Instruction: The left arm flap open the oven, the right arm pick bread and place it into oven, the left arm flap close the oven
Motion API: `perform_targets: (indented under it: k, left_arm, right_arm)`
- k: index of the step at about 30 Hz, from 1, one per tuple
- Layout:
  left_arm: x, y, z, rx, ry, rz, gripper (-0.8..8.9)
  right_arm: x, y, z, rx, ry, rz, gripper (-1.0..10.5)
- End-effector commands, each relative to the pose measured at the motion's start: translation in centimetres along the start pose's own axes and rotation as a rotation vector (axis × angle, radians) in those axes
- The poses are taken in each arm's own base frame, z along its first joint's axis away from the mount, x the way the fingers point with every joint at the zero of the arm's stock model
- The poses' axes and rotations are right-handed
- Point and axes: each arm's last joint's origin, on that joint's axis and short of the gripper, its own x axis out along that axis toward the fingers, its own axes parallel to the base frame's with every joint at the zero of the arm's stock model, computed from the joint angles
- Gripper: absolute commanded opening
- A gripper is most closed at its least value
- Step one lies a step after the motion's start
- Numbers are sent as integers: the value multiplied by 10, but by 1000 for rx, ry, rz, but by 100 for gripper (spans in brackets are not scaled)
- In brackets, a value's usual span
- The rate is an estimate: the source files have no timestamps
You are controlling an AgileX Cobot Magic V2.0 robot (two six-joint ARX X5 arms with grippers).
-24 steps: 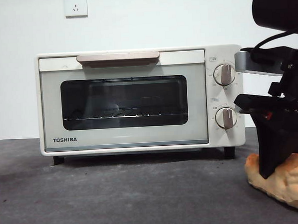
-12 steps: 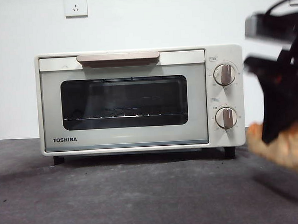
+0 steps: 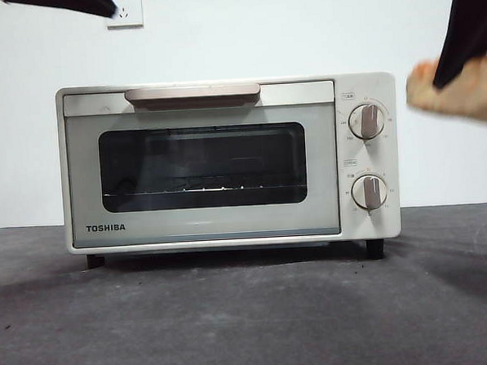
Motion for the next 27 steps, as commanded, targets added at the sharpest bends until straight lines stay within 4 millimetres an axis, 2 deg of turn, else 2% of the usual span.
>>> perform_targets:
  k: [1,10,27]
  left_arm:
    - [16,-2,10,46,7,-4,16]
    - [61,-4,10,111,56,16,16]
    - [99,-10,-11,172,148,6,16]
  right_arm:
    - [-14,4,8,8,-48,23,159]
    - [-39,5,14,11,-147,63,159]
    - [-41,5,13,10,-146,62,159]
